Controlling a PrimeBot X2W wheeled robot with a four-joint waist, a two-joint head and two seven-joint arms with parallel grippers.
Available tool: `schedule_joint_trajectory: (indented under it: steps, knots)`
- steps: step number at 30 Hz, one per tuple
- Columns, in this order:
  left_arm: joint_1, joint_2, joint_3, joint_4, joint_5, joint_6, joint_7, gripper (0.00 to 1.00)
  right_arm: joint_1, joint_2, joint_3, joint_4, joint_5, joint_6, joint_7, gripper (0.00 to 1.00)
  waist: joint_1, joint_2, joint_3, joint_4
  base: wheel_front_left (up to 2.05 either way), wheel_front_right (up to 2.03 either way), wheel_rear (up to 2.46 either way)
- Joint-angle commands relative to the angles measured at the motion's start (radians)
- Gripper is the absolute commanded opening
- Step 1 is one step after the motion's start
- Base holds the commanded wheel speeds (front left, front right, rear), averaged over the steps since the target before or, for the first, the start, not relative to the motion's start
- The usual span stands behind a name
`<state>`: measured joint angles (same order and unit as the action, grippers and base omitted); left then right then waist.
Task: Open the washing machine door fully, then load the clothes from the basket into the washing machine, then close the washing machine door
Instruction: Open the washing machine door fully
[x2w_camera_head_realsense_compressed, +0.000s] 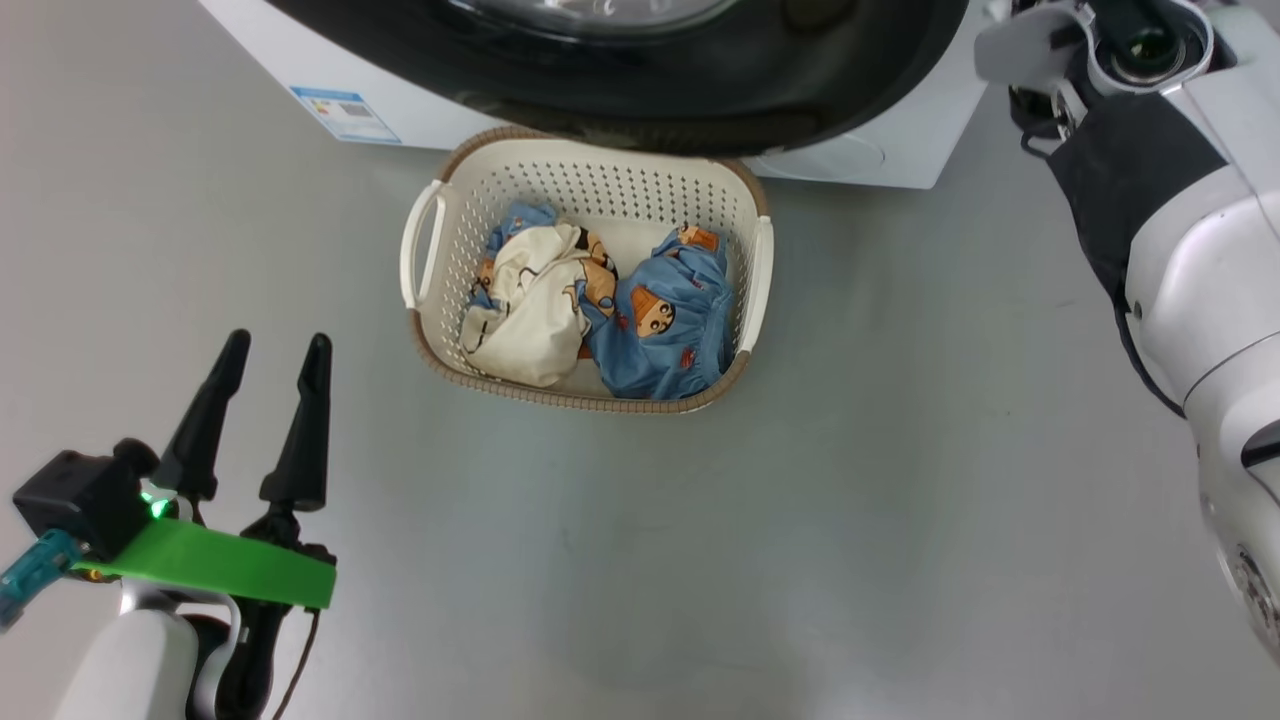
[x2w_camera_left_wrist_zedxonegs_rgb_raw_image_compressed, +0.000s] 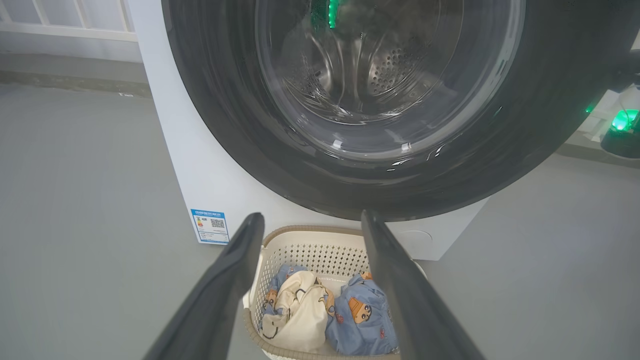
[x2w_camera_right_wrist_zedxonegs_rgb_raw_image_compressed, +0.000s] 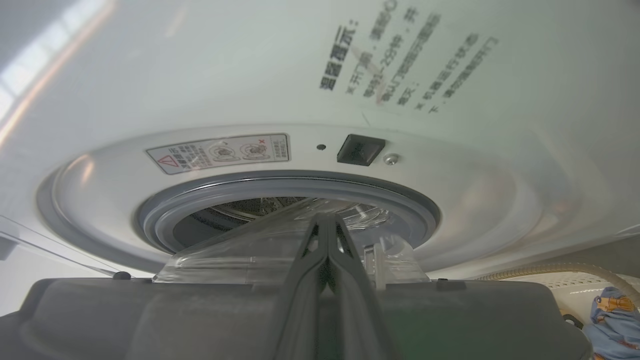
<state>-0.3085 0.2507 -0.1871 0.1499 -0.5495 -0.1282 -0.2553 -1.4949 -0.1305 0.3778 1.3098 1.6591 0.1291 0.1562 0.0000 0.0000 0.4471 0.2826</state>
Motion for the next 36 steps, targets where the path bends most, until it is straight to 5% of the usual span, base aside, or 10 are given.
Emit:
schedule_joint_trajectory:
  steps: [1,20,36]
  knots:
    - [0.008,0.034,0.043,-0.028,0.016,-0.002,-0.006,1.0,0.043,0.076,0.022,-0.022,-0.009,0.002,0.049,0.0,0.0,0.0,-0.014,-0.006,0.0,0.0,0.0]
    - [0.043,0.038,0.054,-0.03,0.046,-0.002,-0.006,1.0,0.275,0.08,0.123,-0.247,-0.014,0.002,0.307,0.0,0.0,0.0,-0.101,-0.026,0.0,0.0,0.0]
    - [0.058,0.03,0.05,-0.026,0.06,-0.002,-0.006,1.0,0.482,0.08,0.36,-0.534,0.098,0.002,0.379,0.0,0.0,0.0,-0.148,-0.019,0.0,0.0,0.0]
